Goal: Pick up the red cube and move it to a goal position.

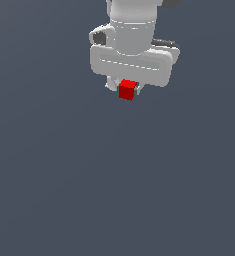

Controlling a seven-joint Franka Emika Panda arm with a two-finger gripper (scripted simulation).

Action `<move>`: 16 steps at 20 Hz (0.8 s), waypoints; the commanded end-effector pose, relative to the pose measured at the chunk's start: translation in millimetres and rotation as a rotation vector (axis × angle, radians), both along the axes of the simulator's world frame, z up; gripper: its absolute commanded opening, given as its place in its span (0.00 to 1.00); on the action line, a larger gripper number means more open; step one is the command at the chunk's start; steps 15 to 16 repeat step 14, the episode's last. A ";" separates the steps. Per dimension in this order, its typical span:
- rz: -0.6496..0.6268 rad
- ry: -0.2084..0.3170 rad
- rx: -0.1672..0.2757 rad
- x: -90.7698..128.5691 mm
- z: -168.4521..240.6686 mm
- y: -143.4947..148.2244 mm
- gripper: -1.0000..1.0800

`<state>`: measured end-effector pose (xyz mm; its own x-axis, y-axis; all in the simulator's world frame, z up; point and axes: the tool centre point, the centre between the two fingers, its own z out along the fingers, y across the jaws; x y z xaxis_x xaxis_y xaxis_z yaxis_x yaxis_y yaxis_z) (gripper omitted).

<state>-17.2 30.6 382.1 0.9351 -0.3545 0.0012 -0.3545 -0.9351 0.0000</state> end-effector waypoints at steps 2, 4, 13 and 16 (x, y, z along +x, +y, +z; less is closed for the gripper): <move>0.000 0.001 0.000 -6.9 27.3 3.3 0.00; 0.000 0.001 0.000 -9.4 39.1 4.8 0.00; 0.000 0.001 0.000 -13.1 63.4 8.3 0.00; 0.000 0.001 0.000 -13.1 63.6 8.3 0.00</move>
